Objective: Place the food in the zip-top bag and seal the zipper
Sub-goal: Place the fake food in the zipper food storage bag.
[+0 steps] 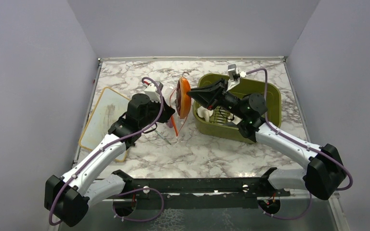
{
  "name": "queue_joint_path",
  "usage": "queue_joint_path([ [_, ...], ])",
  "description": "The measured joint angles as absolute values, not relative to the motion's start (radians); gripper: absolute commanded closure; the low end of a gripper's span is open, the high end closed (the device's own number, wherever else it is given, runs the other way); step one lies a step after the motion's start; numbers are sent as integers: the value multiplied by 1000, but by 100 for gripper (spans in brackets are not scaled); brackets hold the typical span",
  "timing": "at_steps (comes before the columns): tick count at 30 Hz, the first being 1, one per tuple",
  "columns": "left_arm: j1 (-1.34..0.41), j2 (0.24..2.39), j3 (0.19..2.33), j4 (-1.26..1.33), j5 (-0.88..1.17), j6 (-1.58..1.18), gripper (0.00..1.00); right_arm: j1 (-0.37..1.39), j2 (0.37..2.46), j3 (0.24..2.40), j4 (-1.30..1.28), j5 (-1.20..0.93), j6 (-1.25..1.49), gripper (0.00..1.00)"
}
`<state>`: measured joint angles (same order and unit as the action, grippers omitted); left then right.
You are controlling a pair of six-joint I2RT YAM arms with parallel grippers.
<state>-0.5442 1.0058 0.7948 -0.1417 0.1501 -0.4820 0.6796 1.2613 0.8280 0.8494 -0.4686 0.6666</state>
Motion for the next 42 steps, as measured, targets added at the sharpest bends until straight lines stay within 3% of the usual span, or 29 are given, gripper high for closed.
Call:
queue_joint_path([
  [9,-544,997,795,-123,150,-486,100,703,1261,839,626,-377,647,90],
  [19,-544,993,794,-80,150,-508,100,717,1250,802,607,-293,733,92],
  [42,-544,906,700,30,181,-720,100,721,1204,601,1090,-129,888,95],
])
